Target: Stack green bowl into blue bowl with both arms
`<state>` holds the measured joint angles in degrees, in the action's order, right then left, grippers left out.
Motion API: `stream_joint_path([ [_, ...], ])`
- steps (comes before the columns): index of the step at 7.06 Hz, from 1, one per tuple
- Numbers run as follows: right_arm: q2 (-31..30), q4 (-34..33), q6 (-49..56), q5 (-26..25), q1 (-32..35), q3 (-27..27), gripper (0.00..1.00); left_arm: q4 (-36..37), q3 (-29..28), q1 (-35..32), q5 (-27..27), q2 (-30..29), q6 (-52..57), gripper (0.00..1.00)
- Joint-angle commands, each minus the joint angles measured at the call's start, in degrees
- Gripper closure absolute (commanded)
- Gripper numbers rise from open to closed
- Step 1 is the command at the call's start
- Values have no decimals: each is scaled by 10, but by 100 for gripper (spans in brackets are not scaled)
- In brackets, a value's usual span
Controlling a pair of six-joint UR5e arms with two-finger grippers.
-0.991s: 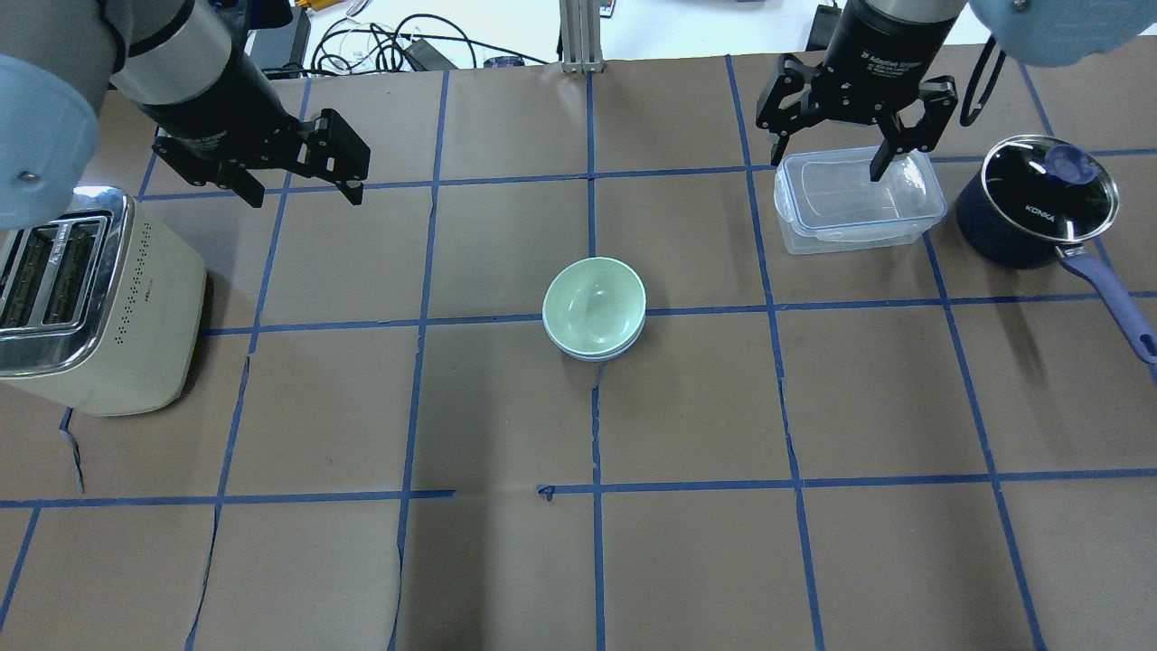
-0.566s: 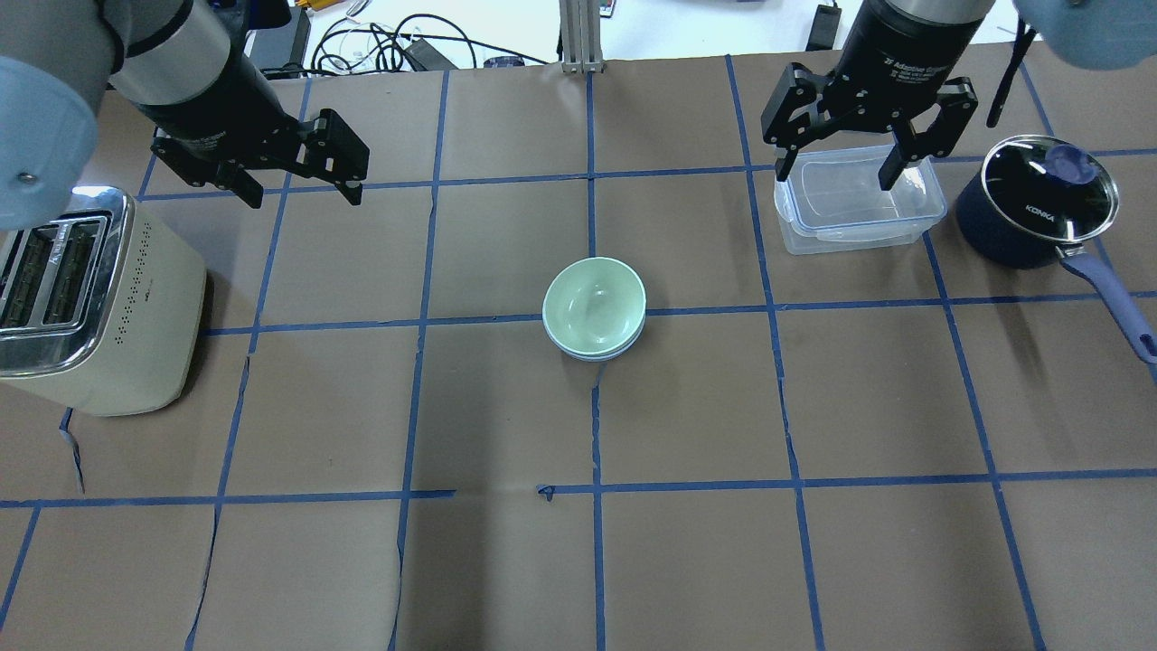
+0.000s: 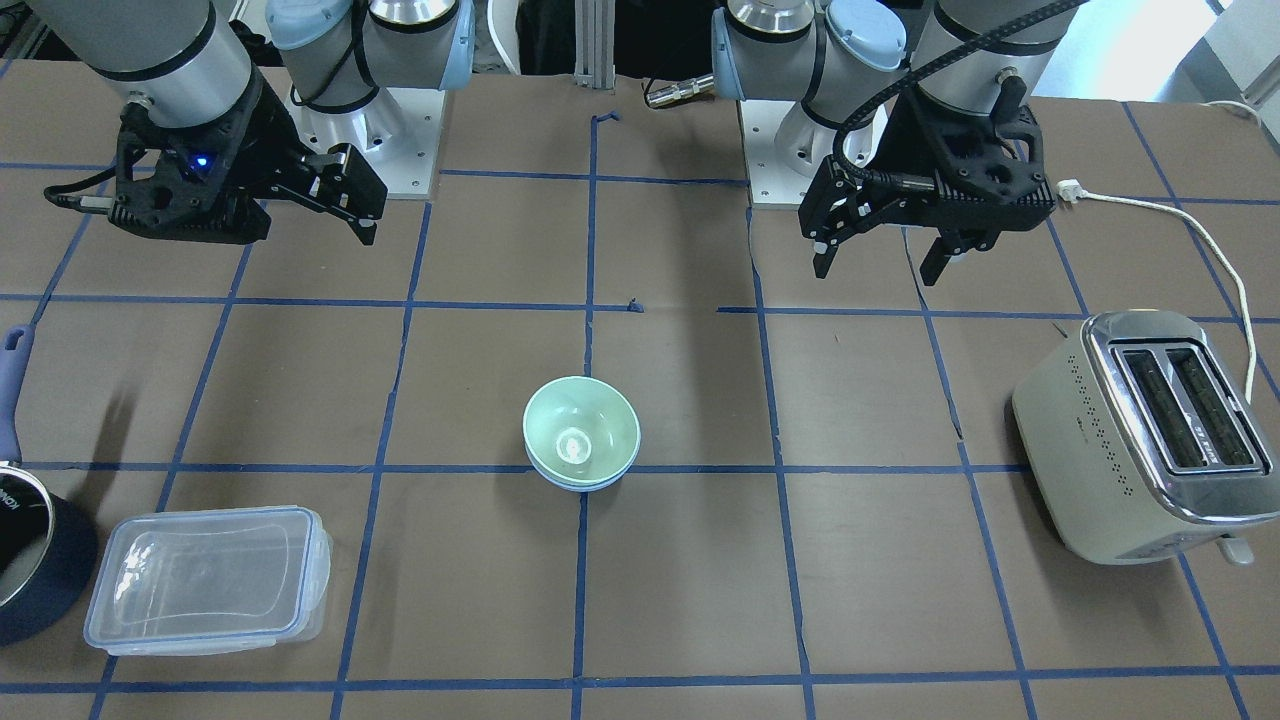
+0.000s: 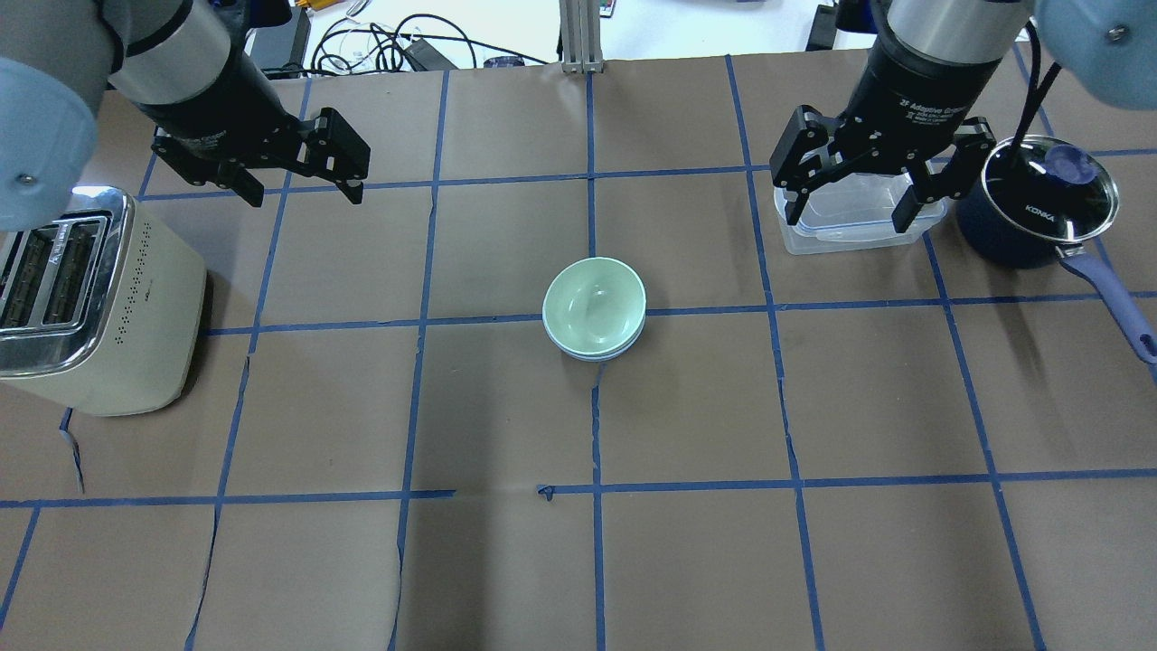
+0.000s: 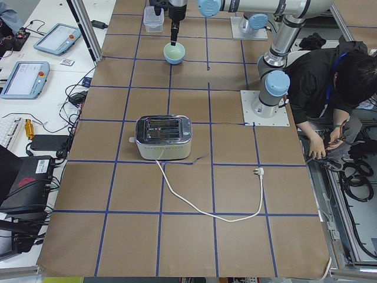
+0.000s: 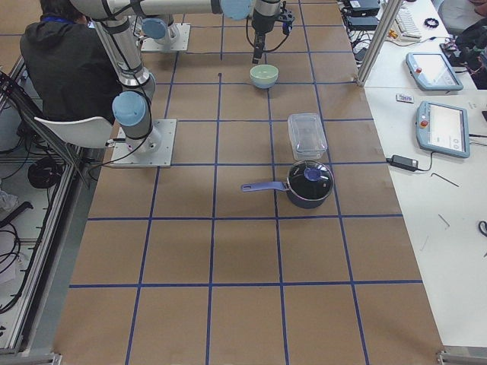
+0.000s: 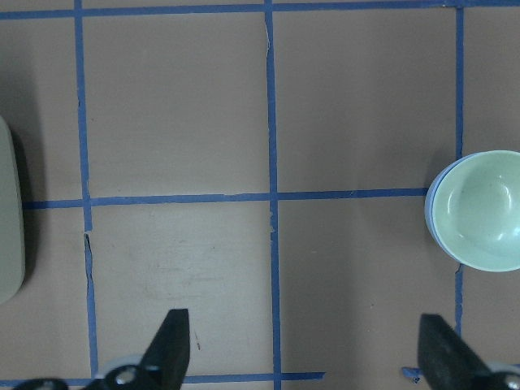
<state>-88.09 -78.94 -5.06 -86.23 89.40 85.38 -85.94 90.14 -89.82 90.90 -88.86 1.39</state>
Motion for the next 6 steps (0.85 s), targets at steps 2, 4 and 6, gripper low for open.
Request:
stream_joint_path([
  [2, -2, 20, -11, -54, 0, 1, 0, -1, -1, 0, 0, 0, -2, 0],
  [4, -2, 13, -13, -54, -1, 1, 0, 0, 0, 0, 1, 0, -2, 0],
  [6, -2, -6, -13, -54, -1, 1, 0, 0, 0, 0, 0, 1, -2, 0],
])
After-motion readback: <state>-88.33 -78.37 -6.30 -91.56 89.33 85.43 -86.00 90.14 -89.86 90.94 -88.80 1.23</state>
